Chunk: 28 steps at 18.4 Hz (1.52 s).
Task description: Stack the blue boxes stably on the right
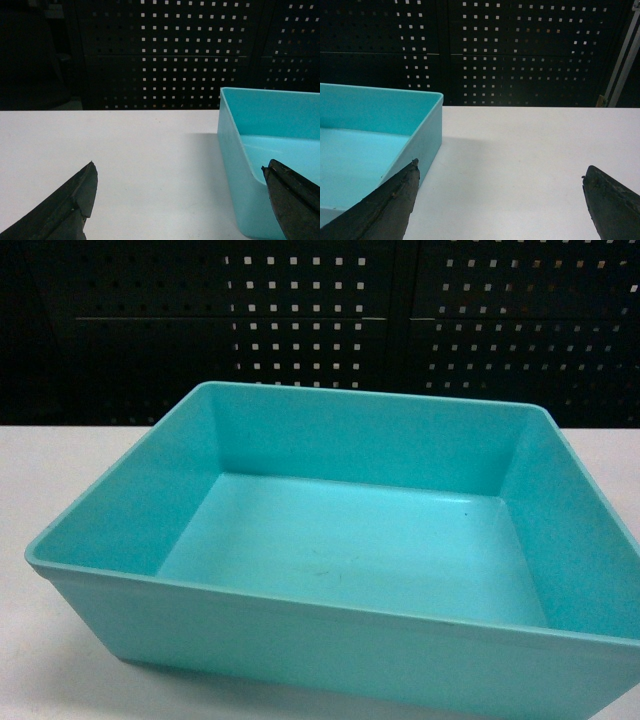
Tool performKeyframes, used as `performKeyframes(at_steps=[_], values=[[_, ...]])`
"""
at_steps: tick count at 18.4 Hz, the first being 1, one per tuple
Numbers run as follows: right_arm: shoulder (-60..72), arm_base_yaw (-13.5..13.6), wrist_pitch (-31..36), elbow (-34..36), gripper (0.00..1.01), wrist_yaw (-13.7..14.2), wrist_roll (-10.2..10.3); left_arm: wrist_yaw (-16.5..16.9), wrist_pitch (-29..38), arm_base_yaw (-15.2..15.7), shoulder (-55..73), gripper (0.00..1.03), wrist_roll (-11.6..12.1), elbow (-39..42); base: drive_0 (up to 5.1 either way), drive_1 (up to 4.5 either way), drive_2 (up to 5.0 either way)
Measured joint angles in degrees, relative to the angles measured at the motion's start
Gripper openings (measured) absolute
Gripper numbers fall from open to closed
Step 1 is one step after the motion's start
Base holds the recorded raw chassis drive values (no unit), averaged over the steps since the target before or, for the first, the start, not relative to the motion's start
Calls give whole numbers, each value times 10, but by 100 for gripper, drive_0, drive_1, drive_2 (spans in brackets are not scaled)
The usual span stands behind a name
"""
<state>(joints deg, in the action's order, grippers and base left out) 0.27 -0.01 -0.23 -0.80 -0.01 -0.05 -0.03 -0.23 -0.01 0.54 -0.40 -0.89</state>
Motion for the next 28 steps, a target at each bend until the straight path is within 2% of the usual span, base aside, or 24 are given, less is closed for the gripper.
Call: performKeyframes(at_steps=[28], values=[[0, 0, 0, 0, 98, 0, 0, 0, 0, 0, 0, 98, 0, 0, 0, 0, 0]])
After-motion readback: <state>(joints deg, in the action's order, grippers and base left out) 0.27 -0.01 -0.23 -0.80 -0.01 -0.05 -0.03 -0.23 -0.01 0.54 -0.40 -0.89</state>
